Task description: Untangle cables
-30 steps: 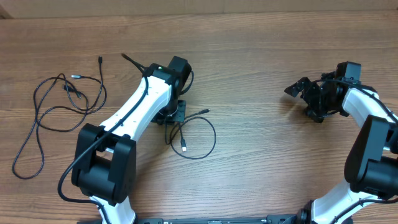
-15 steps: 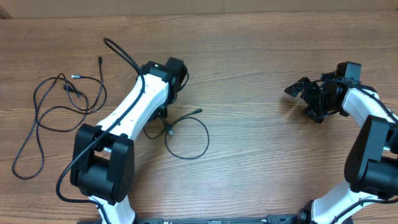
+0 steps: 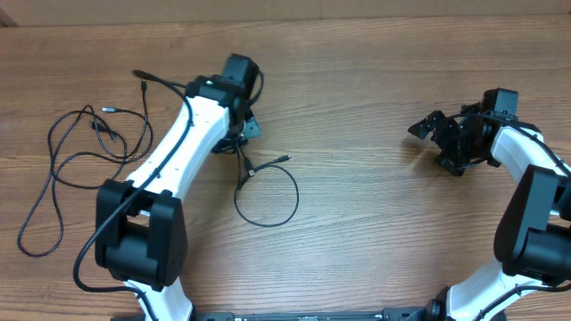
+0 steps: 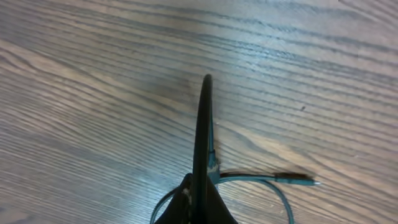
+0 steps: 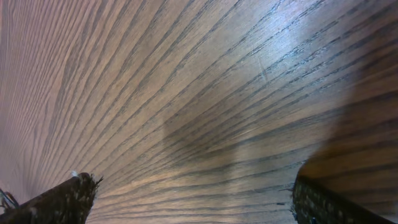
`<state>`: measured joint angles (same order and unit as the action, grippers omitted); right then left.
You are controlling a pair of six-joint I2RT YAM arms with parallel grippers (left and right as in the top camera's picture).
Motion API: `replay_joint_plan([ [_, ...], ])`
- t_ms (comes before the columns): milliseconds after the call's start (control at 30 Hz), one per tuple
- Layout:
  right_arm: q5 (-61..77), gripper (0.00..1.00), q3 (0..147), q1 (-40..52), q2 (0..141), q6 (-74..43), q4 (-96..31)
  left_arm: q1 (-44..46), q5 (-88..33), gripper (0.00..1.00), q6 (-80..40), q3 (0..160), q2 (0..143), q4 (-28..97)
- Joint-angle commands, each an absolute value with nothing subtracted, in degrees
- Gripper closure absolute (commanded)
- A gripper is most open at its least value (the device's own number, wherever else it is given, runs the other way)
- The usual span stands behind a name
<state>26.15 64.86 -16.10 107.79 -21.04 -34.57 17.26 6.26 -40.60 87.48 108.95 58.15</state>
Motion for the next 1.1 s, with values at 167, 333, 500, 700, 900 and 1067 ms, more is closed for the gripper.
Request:
replay_joint_plan([
  [167, 25.5, 0.00, 64.2, -16.3, 108.4, -21.2, -34.5, 12.8, 6.2, 0.96, -45.1, 88.8, 106.7, 59.8],
  [333, 25.5, 0.00, 64.2, -16.3, 108.4, -21.2, -34.5, 11.2, -0.9, 0.96, -47.5, 88.8, 106.7, 59.5],
  [500, 25.5, 0.00, 64.2, -16.3, 108.4, -21.2, -34.5, 11.6, -1.3, 0.96, -33.5, 88.8, 106.7, 59.8],
  [700, 25.5, 0.00, 64.2, -16.3, 108.4, -21.2, -34.5, 17.7, -1.2, 0.96, -16.0, 88.7, 106.7, 64.5],
  [900, 25.5, 0.00, 64.2, -16.3, 108.4, -21.2, -34.5, 29.0, 4.1, 0.96, -11.7, 88.6, 106.7, 66.4],
  [1067, 25.5, 0.00, 64.2, -16.3, 108.4, -21.2, -34.5, 37.6, 11.4, 0.94, -10.6, 87.6, 106.8, 67.8],
])
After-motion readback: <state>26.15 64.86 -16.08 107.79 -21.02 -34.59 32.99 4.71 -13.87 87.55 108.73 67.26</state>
